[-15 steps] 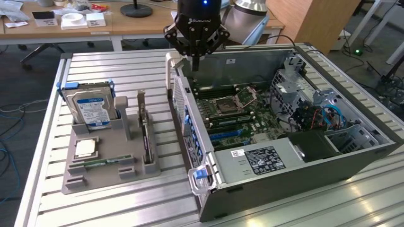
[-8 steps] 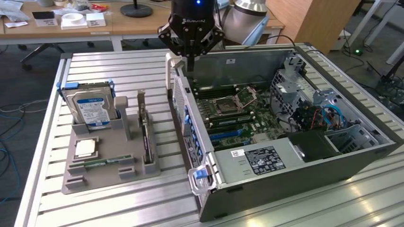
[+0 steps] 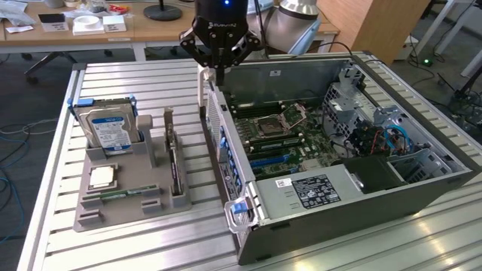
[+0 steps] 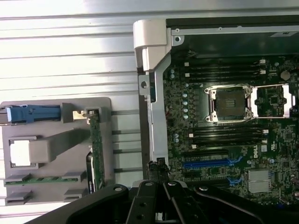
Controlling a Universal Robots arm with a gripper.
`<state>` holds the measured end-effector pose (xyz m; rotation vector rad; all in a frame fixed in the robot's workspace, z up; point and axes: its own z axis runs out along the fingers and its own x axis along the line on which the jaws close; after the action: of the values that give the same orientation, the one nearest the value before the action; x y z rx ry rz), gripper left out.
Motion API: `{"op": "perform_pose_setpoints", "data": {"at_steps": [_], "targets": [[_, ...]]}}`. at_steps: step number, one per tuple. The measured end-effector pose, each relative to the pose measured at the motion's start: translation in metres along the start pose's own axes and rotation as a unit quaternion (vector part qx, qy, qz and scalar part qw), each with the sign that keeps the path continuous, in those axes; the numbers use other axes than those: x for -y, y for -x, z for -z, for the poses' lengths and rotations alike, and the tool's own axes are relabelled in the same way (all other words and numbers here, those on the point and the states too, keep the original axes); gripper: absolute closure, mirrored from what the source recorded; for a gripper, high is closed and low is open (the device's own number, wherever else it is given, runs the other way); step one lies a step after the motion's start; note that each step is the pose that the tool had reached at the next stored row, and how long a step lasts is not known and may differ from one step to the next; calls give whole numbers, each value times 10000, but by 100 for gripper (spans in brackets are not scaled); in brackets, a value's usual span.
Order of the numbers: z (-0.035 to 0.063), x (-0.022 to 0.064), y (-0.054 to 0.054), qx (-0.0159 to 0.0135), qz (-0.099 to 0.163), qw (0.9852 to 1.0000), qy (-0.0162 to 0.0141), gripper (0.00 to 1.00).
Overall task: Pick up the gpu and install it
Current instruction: 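Reach for the gpu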
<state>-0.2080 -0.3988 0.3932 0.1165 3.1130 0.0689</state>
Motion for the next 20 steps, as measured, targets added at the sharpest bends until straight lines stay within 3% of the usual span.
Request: {"op": "perform_pose_setpoints", "data": {"at_steps": [20], "targets": [[9, 24, -346, 5, 0, 10000, 0, 89]]}}
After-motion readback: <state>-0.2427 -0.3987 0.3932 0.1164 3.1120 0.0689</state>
